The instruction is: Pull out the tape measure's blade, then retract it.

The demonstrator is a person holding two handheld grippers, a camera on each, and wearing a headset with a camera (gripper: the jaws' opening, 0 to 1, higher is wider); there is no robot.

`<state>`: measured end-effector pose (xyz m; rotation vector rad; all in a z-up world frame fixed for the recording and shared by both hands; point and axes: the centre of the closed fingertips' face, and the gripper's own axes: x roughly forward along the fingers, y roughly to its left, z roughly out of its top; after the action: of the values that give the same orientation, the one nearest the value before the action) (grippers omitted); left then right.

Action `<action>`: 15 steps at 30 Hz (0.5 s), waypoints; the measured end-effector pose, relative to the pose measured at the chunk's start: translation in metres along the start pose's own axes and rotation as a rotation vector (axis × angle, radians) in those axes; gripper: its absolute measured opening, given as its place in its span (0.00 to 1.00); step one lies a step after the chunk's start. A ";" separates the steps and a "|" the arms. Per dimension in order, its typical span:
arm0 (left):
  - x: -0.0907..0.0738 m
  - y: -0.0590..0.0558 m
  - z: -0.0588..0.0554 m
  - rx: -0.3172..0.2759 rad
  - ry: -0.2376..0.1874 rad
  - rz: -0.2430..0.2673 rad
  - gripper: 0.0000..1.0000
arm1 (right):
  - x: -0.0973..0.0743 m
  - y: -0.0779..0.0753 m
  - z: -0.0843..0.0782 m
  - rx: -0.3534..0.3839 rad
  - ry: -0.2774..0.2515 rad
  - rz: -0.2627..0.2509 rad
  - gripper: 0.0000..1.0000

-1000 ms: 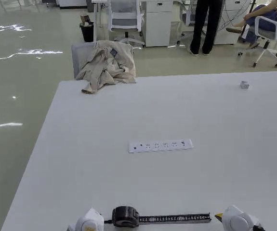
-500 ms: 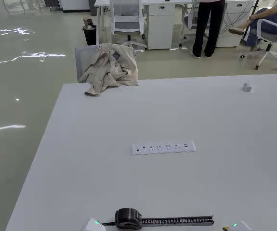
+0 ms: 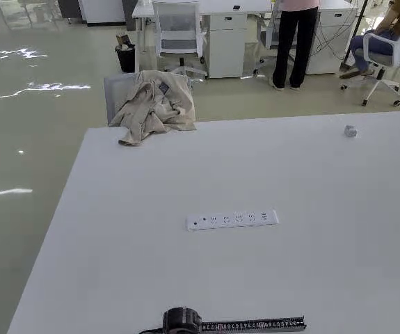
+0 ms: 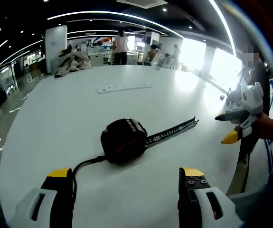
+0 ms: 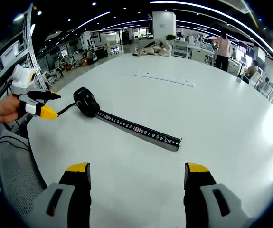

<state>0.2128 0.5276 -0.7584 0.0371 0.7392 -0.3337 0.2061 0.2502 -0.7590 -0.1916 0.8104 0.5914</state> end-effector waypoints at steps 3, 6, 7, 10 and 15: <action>-0.004 -0.003 -0.004 -0.007 0.000 0.009 0.91 | -0.004 0.008 0.001 -0.004 -0.004 0.006 0.83; -0.009 -0.003 -0.005 -0.027 -0.002 0.026 0.91 | -0.007 0.013 0.003 0.007 -0.015 0.008 0.83; -0.010 -0.003 -0.005 -0.038 -0.002 0.024 0.91 | -0.008 0.014 0.004 0.006 -0.016 0.007 0.84; -0.015 -0.004 -0.007 -0.055 -0.004 0.031 0.91 | -0.012 0.019 0.006 0.006 -0.022 0.008 0.84; -0.020 -0.008 -0.009 -0.058 -0.002 0.024 0.91 | -0.017 0.024 0.009 0.008 -0.028 0.009 0.84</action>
<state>0.1910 0.5269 -0.7512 -0.0090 0.7460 -0.2890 0.1888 0.2664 -0.7389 -0.1717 0.7868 0.5981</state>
